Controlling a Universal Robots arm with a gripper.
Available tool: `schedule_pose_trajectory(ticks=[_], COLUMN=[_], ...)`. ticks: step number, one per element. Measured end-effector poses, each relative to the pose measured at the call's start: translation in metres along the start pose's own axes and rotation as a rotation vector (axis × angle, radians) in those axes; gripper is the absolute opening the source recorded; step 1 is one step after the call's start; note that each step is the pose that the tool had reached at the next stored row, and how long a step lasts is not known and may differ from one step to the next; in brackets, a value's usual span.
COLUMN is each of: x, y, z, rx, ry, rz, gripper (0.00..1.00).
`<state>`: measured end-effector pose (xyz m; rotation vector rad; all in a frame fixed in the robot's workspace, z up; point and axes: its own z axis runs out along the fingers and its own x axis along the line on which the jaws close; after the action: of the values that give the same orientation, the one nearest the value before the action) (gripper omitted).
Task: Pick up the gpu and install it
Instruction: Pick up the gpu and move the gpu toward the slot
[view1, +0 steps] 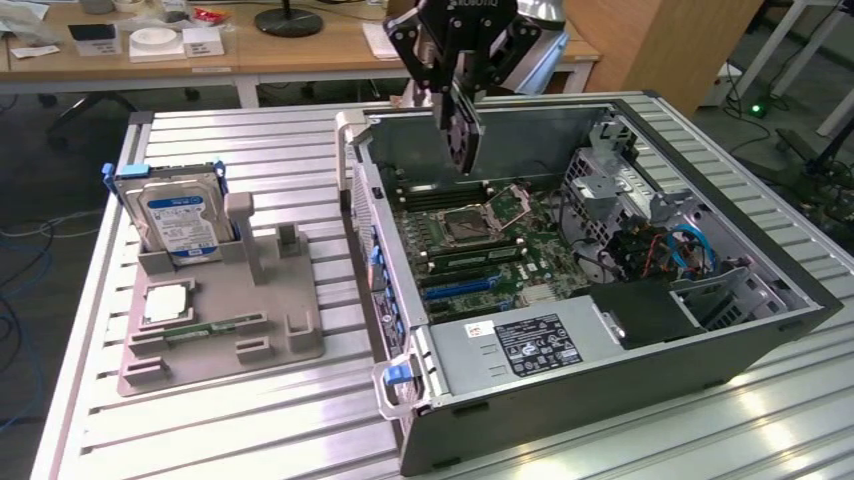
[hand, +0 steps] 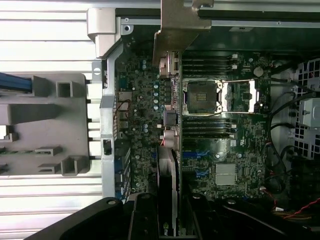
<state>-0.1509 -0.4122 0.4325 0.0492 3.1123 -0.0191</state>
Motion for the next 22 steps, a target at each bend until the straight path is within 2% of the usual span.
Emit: schedule_pose_trajectory(ticks=[14, 22], x=[-0.022, -0.038], y=[0.0007, 0.0012], z=[0.001, 0.0018], rx=[0.0, -0.0007], ry=[0.0, -0.0003], rz=[0.0, -0.027], gripper=[0.27, 0.27])
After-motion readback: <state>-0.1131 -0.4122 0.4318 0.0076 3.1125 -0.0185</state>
